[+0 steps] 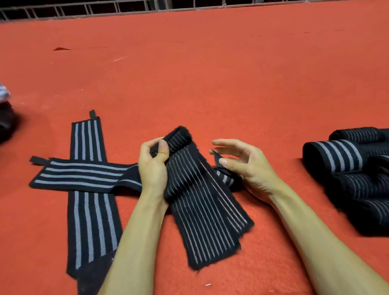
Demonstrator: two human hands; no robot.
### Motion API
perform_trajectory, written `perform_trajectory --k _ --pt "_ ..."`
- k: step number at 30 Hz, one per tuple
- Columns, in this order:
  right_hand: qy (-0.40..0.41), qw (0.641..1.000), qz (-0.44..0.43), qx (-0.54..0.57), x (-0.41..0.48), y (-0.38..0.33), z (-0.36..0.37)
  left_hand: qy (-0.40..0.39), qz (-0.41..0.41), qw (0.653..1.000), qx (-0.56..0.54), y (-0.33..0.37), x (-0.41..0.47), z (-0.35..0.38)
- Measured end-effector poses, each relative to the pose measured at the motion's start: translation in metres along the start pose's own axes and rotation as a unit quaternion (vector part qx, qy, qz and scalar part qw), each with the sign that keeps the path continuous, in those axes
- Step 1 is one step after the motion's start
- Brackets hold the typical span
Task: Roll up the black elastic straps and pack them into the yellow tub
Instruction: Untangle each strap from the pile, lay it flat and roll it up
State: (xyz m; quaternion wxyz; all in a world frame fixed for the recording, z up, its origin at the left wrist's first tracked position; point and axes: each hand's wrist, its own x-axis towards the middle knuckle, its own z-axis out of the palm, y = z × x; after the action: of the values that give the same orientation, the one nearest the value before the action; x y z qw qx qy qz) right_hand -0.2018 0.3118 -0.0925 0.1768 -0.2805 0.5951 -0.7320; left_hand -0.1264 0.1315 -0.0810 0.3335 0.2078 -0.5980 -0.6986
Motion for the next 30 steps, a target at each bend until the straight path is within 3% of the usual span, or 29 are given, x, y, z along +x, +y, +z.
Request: perform_trajectory --k 3,7,10,14,18,20,24,28,30 --pt "-0.014 0.998 0.05 0.036 -0.009 -0.004 -0.005 0.029 -0.065 0.996 -0.046 -0.001 0.001 -0.005" --pt "-0.035 0.993 0.102 0.053 -0.028 -0.019 -0.018 -0.036 -0.092 0.994 -0.056 0.009 -0.005 -0.004" --pt "-0.091 0.988 0.122 -0.011 -0.042 -0.038 -0.026 -0.121 -0.091 0.987 -0.051 0.029 -0.008 -0.002" --pt "-0.152 0.962 0.132 -0.183 -0.047 -0.064 -0.027 -0.215 -0.046 0.975 -0.013 0.051 -0.012 0.001" --pt "-0.025 0.988 0.069 -0.134 -0.028 -0.07 -0.01 -0.261 -0.017 0.965 0.006 0.062 -0.02 0.012" --pt "-0.006 0.993 0.082 -0.09 -0.017 -0.071 0.0 -0.26 0.0 0.965 0.03 0.06 -0.023 0.022" --pt "0.063 0.99 0.067 -0.111 0.0 -0.061 0.008 -0.229 0.005 0.973 0.04 0.045 -0.024 0.042" --pt "0.124 0.988 0.092 0.03 0.012 -0.038 0.005 -0.23 -0.027 0.972 0.028 0.021 -0.016 0.056" --pt "0.118 0.984 0.104 0.085 0.016 -0.026 0.003 -0.226 -0.034 0.973 0.025 0.012 -0.015 0.058"
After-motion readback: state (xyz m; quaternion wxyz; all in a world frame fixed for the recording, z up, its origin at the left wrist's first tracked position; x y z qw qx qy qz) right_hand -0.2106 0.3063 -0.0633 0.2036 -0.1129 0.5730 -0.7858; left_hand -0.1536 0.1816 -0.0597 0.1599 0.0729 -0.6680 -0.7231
